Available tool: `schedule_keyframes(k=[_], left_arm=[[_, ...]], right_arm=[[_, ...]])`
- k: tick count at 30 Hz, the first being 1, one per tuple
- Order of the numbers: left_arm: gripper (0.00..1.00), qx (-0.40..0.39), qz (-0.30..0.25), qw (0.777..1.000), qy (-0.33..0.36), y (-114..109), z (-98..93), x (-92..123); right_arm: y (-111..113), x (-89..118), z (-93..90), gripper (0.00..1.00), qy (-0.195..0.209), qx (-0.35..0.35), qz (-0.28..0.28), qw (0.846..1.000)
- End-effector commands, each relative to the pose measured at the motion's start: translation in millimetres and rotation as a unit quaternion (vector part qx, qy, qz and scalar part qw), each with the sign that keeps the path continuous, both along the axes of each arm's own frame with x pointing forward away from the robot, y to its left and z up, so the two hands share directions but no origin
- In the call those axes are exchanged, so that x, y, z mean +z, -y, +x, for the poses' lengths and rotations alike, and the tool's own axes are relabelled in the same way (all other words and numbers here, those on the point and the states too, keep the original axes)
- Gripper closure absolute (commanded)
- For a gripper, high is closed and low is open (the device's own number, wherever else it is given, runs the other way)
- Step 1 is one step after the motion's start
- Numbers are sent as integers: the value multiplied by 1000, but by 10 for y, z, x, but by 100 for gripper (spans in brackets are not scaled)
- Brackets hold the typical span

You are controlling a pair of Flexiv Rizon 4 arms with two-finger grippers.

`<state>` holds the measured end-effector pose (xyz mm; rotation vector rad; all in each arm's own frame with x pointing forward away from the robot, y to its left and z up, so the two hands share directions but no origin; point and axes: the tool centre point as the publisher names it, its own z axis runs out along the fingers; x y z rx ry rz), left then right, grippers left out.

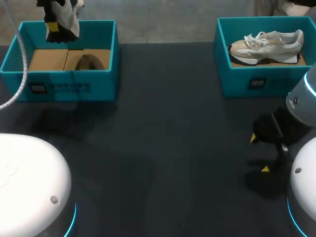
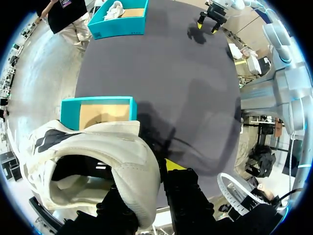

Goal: Take the shoe out of the shoebox, open the shoe tongue, remove and reinsert the insole, then place the shoe into the shoebox

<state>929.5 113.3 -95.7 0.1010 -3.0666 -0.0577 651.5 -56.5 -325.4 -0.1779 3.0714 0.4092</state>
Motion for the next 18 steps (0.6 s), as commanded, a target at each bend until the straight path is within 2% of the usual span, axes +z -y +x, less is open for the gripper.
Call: schedule_keyframes(k=[1, 2, 13, 18], left_arm=[[100, 7, 18, 999, 35, -112, 144, -19], [100, 25, 31, 998, 41, -276, 402, -114], [100, 35, 2, 999, 2, -714, 821, -290], [100, 40, -11, 999, -6, -953, 1022, -299]], right_arm=[[-1, -3, -13, 0, 1, 0, -2, 1000], [-1, -3, -13, 0, 1, 0, -2, 1000], [-1, -3, -13, 0, 1, 0, -2, 1000], [-1, -3, -13, 0, 1, 0, -2, 1000]])
